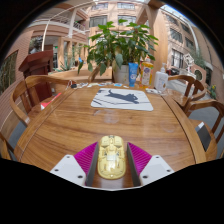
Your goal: Arrange mouse
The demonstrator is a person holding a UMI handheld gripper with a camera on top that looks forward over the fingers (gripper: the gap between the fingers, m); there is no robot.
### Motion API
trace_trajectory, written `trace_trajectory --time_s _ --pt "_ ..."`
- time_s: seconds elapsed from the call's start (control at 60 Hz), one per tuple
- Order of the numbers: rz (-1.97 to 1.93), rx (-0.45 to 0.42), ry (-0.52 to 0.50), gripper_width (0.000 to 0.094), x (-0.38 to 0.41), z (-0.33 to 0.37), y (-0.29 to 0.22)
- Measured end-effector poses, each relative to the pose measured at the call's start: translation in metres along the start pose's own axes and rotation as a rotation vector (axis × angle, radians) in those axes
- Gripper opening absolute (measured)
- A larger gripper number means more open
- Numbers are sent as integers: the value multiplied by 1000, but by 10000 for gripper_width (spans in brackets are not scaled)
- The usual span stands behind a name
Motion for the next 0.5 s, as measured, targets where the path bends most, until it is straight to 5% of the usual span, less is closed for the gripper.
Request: trace_trajectory --time_s 0.033,0.217,0.5 --pt "6 -8 3 475 1 -1 -1" --pt "-16 -39 38 378 2 -1 0" --pt "-25 -68 38 345 11 23 -22"
Point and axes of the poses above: the point between the fingertips, and its own axes, seen from behind it with the camera up: x to the left, y down, z backward, against the way the camera looks, the point moved 7 cm from there along z, backward, against the way the camera looks, and after that the axes turned 2 degrees about -z, right-handed, at the moved point
